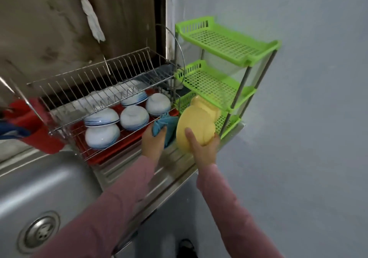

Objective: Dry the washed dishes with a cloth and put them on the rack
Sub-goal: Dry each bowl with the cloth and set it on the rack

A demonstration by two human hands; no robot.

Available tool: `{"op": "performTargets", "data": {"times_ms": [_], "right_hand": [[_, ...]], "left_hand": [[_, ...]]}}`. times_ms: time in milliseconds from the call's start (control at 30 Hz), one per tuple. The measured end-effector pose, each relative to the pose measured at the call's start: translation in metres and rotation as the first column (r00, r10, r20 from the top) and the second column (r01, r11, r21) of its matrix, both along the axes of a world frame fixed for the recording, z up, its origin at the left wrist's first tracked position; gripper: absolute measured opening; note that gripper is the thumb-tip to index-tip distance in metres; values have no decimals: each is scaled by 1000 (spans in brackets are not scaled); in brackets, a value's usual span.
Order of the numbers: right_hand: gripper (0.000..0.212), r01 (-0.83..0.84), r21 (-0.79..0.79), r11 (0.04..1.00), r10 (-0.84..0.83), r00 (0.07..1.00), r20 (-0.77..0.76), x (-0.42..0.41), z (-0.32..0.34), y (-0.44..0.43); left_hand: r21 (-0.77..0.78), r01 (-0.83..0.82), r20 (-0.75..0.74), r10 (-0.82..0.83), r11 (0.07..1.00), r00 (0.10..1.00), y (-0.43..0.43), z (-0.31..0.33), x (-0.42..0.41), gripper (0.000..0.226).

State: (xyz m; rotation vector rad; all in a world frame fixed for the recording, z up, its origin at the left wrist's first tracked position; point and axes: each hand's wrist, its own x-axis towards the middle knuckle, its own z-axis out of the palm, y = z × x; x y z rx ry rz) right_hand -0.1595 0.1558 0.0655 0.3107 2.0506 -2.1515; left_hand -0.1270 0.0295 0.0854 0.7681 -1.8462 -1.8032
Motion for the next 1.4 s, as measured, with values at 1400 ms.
{"op": "performTargets", "data": {"times_ms": [1400], "right_hand": [[82, -44, 629, 776, 345, 865, -364, -80, -52, -16]], "left_hand": [[56, -423, -68, 426, 904, 902, 11, -55, -15, 20]]}}
